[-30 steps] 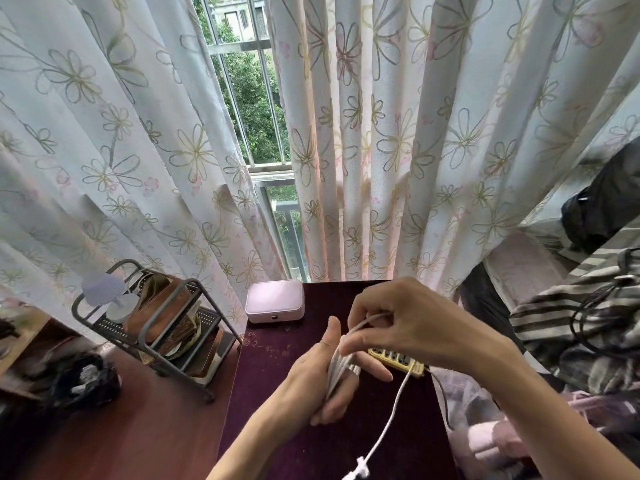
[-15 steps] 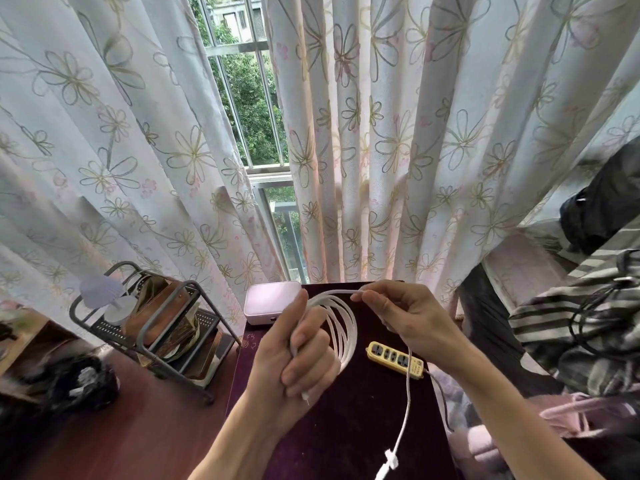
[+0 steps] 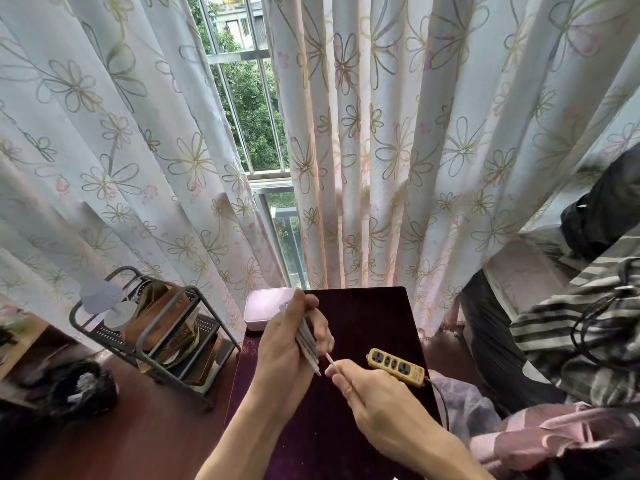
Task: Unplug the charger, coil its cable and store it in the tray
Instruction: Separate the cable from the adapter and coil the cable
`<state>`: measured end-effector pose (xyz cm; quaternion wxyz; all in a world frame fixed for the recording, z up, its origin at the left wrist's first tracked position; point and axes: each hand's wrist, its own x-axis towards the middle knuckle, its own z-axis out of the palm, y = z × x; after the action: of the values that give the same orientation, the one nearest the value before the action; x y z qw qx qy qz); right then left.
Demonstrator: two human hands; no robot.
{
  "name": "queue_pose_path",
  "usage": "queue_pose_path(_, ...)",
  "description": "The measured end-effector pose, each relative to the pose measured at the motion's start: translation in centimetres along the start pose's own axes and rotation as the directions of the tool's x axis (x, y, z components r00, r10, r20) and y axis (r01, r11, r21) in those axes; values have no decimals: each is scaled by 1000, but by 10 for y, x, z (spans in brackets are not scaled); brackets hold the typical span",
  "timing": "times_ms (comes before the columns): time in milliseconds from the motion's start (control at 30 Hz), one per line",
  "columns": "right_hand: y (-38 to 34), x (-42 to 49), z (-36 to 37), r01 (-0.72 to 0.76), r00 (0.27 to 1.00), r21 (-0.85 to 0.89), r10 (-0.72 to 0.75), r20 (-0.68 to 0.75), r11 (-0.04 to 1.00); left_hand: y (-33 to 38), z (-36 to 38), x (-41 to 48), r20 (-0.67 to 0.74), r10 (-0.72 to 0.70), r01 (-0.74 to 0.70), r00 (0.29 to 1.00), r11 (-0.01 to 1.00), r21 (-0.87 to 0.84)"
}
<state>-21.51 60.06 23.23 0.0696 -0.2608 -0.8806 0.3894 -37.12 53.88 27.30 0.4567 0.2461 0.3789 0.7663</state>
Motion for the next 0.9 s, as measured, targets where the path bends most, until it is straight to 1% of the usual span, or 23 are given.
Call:
queue_pose_path(67,-9,-5,-6,12,999,-80,-8,43,997,-4,-4,0,-37,64,-53,997,968,247)
queue_pose_path(133,-20,-8,-16,24,996,-121,-14,86,992,-7,-6,-1,-25,95,-77,995,911,405)
queue_pose_path(267,-38,-12,-35,57,991,-228,-27,129,972,-12,-5,-3,28,66,-71,997,874,480)
queue_pose_path(367,-43,-15,-47,100,988,-325,-56,143,941,-14,-1,-5,51,46,-67,998,816,575)
queue_pose_path(467,-42,-15,-53,122,990,-431,-77,120,894,-13,0,-4,16,70,-64,997,763,643)
queue_pose_path(500,-41,-15,-54,120,990,-438,-77,115,891,-11,-1,-3,2,87,-67,996,742,667)
queue_pose_path(567,-37,-15,-57,112,990,-362,-70,125,926,-7,-3,0,-16,108,-66,994,713,698)
queue_pose_path(600,-33,-14,-59,100,988,-273,-63,142,957,-4,-4,2,-21,117,-68,993,704,707)
queue_pose_path(633,-30,-12,-60,80,984,-140,-56,171,987,0,-5,2,-29,132,-74,991,708,702)
queue_pose_path(667,-26,-9,-60,48,977,31,-53,206,998,5,-5,3,-39,145,-81,989,737,670)
queue_pose_path(700,-23,-7,-60,3,971,190,-48,234,982,9,-5,3,-64,148,-79,987,791,607)
queue_pose_path(733,-20,-4,-58,-44,969,305,-33,245,951,12,-4,3,-100,135,-66,986,858,509)
queue_pose_path(767,-18,-2,-55,-84,970,378,-11,242,922,16,-3,2,-133,111,-49,985,913,405)
queue_pose_path(800,-17,-1,-52,-110,973,427,9,231,897,18,-2,1,-152,95,-39,984,942,334)
queue_pose_path(833,-16,0,-49,-128,975,470,24,221,873,19,-1,1,-158,86,-33,984,950,311)
queue_pose_path(900,-14,3,-44,-161,976,576,44,212,802,19,2,0,-141,85,-35,986,945,324)
